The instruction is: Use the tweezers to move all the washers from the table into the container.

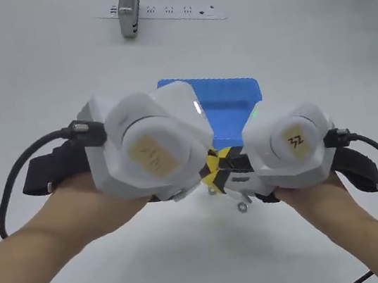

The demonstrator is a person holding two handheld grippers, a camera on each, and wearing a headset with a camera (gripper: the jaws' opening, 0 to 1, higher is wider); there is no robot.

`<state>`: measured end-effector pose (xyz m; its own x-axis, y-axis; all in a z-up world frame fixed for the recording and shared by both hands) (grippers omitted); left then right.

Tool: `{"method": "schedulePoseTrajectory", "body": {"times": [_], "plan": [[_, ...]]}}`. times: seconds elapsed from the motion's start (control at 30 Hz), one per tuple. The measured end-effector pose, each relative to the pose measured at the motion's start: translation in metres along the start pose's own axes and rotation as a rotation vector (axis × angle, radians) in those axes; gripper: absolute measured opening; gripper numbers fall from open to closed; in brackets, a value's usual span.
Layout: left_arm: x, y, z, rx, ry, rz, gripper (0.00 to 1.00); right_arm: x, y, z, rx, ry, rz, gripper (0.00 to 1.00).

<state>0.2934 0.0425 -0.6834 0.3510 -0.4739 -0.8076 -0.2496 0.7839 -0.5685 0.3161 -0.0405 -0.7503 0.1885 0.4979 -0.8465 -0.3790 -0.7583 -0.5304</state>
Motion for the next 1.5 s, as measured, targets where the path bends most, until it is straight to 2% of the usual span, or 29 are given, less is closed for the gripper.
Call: {"method": "schedulePoseTrajectory", "body": {"times": [0.3, 0.4, 0.53, 0.63, 0.77, 0.87, 1.17, 1.27, 1.5], "plan": [[0.001, -0.002, 0.001, 0.000, 0.007, 0.002, 0.00, -0.001, -0.001, 0.000, -0.007, 0.005, 0.005, 0.09], [0.001, -0.002, 0.000, -0.001, 0.012, 0.003, 0.00, -0.001, -0.001, 0.002, -0.084, 0.038, 0.030, 0.07], [0.001, -0.004, 0.000, -0.005, 0.013, 0.003, 0.00, 0.000, -0.001, 0.003, -0.124, 0.065, 0.050, 0.05], [0.001, -0.003, 0.000, -0.011, 0.017, -0.010, 0.00, -0.001, -0.001, 0.000, -0.089, 0.047, 0.046, 0.05], [0.001, -0.004, -0.002, 0.004, 0.020, 0.003, 0.00, -0.001, -0.001, 0.005, -0.128, 0.071, 0.061, 0.04], [0.000, -0.005, -0.003, 0.012, 0.024, 0.005, 0.00, -0.002, 0.000, 0.005, -0.106, 0.060, 0.058, 0.04], [-0.020, -0.019, -0.001, 0.050, 0.005, -0.026, 0.00, -0.024, -0.011, 0.005, -0.119, 0.070, 0.030, 0.04], [-0.027, -0.024, 0.001, 0.060, -0.008, -0.037, 0.00, -0.032, -0.017, 0.004, -0.130, 0.089, 0.010, 0.04], [-0.036, -0.031, 0.004, 0.077, -0.021, -0.050, 0.00, -0.040, -0.025, 0.003, -0.133, 0.098, -0.007, 0.04]]}}
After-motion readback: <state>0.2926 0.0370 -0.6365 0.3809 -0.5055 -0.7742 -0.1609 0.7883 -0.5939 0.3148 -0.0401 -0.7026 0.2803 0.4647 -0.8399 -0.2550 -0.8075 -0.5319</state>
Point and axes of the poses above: the centre of the closed fingertips' face, and the gripper's own axes: x roughly forward along the fingers, z roughly to its left, y roughly out of its underside, the point moved 8 cm from there along -x, roughly backward along the fingers, and after that the axes turned 14 degrees about z, right-handed, at the moved point
